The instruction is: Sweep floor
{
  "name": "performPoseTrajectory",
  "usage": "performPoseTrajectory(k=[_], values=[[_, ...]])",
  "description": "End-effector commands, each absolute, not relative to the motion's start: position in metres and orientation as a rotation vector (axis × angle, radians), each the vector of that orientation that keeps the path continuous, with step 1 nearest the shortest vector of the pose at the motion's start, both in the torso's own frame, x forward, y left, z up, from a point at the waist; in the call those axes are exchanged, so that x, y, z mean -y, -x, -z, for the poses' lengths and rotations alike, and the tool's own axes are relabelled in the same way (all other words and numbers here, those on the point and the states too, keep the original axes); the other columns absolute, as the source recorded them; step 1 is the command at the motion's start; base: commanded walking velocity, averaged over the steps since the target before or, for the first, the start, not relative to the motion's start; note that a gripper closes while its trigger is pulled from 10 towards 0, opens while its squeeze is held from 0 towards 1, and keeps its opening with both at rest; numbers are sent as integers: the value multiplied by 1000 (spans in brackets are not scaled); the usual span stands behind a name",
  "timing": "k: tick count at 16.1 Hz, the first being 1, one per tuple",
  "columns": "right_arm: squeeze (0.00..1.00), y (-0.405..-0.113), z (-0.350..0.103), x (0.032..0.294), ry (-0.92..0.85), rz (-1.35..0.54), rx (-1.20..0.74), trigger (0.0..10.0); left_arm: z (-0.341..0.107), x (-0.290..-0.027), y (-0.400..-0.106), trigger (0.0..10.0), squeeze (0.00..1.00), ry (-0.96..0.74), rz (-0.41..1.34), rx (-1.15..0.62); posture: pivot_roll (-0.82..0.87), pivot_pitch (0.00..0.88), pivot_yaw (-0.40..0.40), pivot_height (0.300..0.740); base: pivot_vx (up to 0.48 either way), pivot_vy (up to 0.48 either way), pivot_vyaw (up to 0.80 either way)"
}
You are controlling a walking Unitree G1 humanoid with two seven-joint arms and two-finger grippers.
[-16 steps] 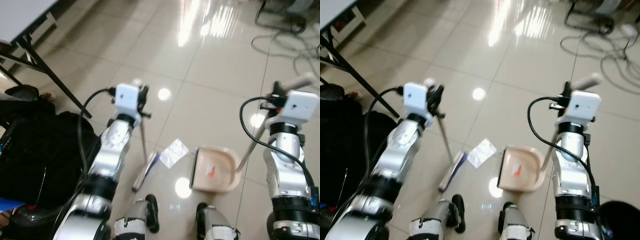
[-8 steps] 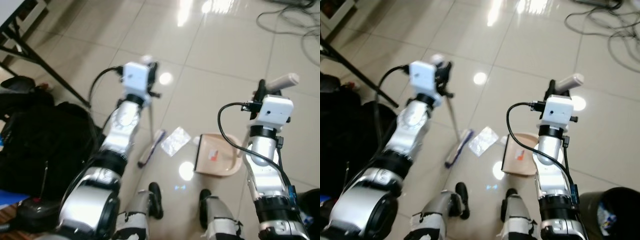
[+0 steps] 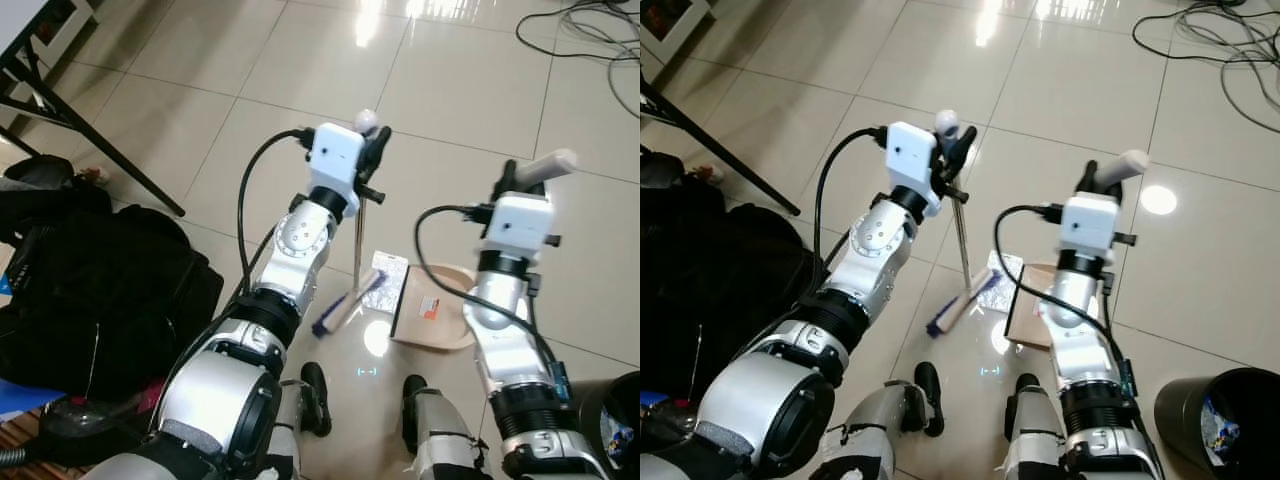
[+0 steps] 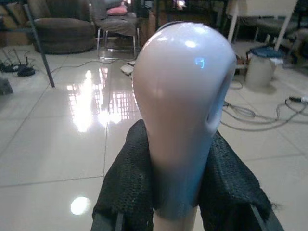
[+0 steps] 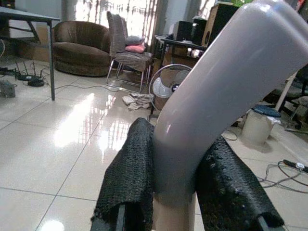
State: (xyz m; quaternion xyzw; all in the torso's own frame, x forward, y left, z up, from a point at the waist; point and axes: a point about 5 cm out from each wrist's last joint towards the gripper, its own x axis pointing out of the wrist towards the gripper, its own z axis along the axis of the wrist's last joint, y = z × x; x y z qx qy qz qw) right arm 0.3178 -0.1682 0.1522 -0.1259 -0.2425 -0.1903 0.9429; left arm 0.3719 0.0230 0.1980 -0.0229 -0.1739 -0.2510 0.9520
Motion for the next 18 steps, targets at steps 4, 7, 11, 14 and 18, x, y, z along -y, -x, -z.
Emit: performPoseTrajectory(k=[4, 7, 11, 14, 18], values=[[0, -316, -128, 160, 274, 376, 385, 10000, -225, 7, -365, 10000, 0, 276, 600, 406, 43, 393, 164, 740, 0, 0, 0], [0, -317, -127, 159, 270, 379, 379, 10000, -246, 10, -362, 10000, 0, 272, 656, 494, 49, 385, 165, 740, 0, 0, 0], [0, -316, -126, 161, 266, 386, 385, 10000, -271, -10, -367, 10000, 0, -62, 643, 682, 57, 386, 170, 740, 0, 0, 0], [0, -312, -123, 161, 258, 389, 380, 10000, -255, -13, -369, 10000, 0, -133, 656, 641, 51, 379, 174, 740, 0, 0, 0], [0, -308, -121, 159, 250, 393, 380, 10000, -214, 0, -360, 10000, 0, -286, 676, 564, 26, 382, 178, 740, 0, 0, 0]])
